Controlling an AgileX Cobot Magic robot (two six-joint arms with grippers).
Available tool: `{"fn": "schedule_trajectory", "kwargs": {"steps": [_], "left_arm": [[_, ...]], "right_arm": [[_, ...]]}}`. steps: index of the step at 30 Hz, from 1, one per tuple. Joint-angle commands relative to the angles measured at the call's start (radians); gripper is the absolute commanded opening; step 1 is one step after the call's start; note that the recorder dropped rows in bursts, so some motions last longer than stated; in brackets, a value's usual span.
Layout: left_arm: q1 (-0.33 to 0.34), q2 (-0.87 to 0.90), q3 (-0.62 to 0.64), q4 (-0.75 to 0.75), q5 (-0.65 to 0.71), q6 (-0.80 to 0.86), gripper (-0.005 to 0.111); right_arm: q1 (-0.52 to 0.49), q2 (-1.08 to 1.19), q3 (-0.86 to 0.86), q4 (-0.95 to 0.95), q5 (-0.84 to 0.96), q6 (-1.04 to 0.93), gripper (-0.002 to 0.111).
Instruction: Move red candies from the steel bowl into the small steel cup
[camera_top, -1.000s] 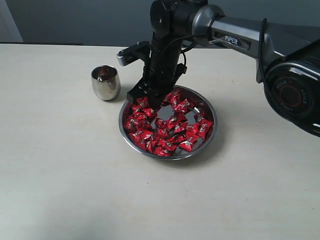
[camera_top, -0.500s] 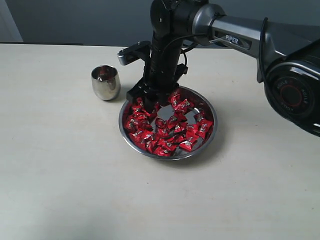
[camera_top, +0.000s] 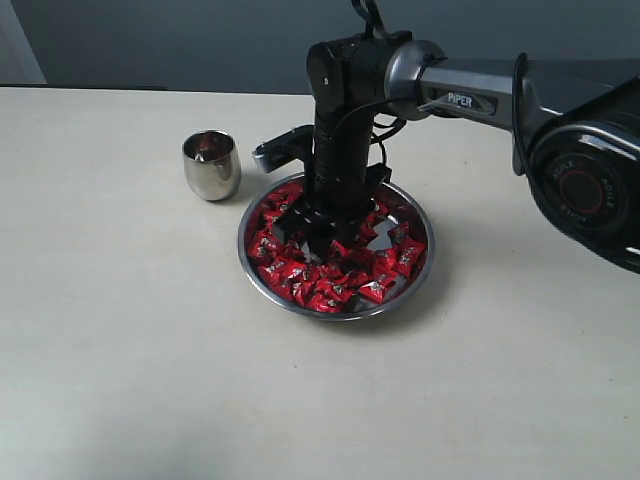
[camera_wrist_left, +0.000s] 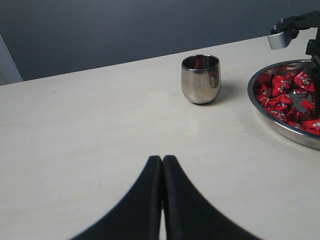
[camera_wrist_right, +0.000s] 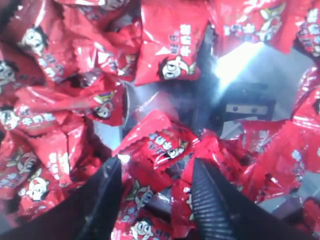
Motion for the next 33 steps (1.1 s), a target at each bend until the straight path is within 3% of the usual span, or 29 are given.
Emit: {"fn": "schedule_trajectory", "kwargs": {"steps": [1,20,27,33], "left_arm": [[-0.003,-0.004,-0.001,-0.001,-0.009,-0.005,0.0],[-0.003,-0.004,-0.001,-0.001,-0.009,-0.005,0.0],[-0.003,-0.004,-0.001,-0.001,-0.009,-0.005,0.0],[-0.003,-0.004,-0.001,-0.001,-0.009,-0.005,0.0]], "right_arm": [[-0.003,-0.003,0.003,0.003,0.002,0.0,0.043],[-0.003,-0.003,0.003,0.029,-0.051,-0.012,0.042],[-0.003,-0.003,0.003,0.029,-0.063,-0.012,0.023],[-0.003,-0.001,0.003,0.026,-0.065,-0.012,0.016]]}}
